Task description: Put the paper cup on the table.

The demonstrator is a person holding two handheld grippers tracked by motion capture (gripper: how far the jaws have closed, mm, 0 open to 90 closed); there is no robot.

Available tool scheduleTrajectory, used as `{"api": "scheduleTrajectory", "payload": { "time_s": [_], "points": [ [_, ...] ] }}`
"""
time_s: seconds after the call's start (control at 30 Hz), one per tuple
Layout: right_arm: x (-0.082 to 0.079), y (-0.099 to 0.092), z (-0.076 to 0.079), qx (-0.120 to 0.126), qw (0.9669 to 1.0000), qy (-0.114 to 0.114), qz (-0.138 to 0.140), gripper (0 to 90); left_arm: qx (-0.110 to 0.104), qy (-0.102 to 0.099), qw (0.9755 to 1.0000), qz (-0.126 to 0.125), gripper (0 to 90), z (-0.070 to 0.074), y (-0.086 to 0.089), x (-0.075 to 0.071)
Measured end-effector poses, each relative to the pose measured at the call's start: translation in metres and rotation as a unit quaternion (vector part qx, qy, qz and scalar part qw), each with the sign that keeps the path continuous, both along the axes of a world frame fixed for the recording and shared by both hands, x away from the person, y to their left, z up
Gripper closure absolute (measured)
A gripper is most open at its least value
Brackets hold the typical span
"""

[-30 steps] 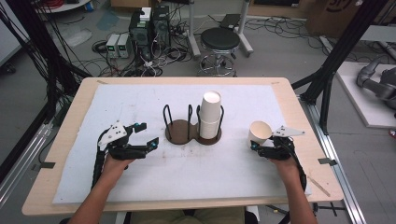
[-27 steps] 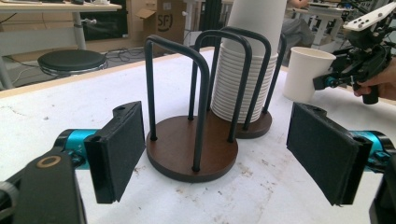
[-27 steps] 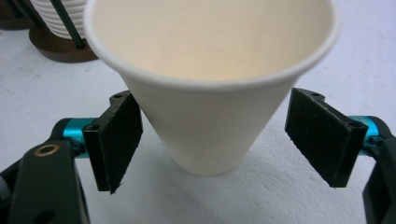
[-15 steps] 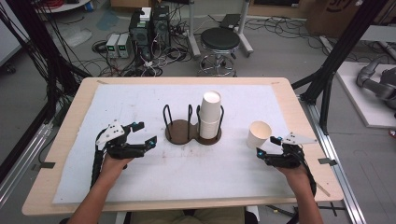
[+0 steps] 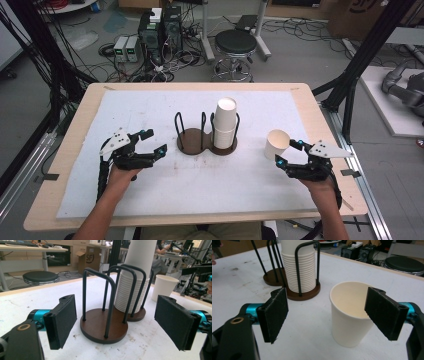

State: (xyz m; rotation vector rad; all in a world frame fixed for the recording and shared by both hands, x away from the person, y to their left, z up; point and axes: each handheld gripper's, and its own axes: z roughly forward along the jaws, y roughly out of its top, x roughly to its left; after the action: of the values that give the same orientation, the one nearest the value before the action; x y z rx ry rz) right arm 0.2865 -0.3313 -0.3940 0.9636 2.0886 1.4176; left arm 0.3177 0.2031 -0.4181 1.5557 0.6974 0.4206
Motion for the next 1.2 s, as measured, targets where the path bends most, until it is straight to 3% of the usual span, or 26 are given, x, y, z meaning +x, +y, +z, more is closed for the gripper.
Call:
{"api": "scheduleTrajectory", "payload": {
  "time_s": [0.33, 0.63, 1.2],
  "points": [
    [-0.003, 0.009, 0.008, 0.022, 0.9994, -0.019, 0.020, 19.5, -0.009, -0.011, 0.9999, 0.007, 17.8, 0.004, 0.002, -0.004],
    [-0.011, 0.012, 0.015, 0.018, 0.9988, -0.042, 0.018, 19.5, -0.007, -0.020, 0.9998, 0.003, 17.8, 0.007, 0.002, -0.011],
    [-0.010, 0.027, 0.021, 0.012, 0.9983, -0.047, 0.032, 19.5, -0.004, -0.023, 0.9997, 0.011, 17.9, 0.008, 0.012, -0.022]
  ]
}}
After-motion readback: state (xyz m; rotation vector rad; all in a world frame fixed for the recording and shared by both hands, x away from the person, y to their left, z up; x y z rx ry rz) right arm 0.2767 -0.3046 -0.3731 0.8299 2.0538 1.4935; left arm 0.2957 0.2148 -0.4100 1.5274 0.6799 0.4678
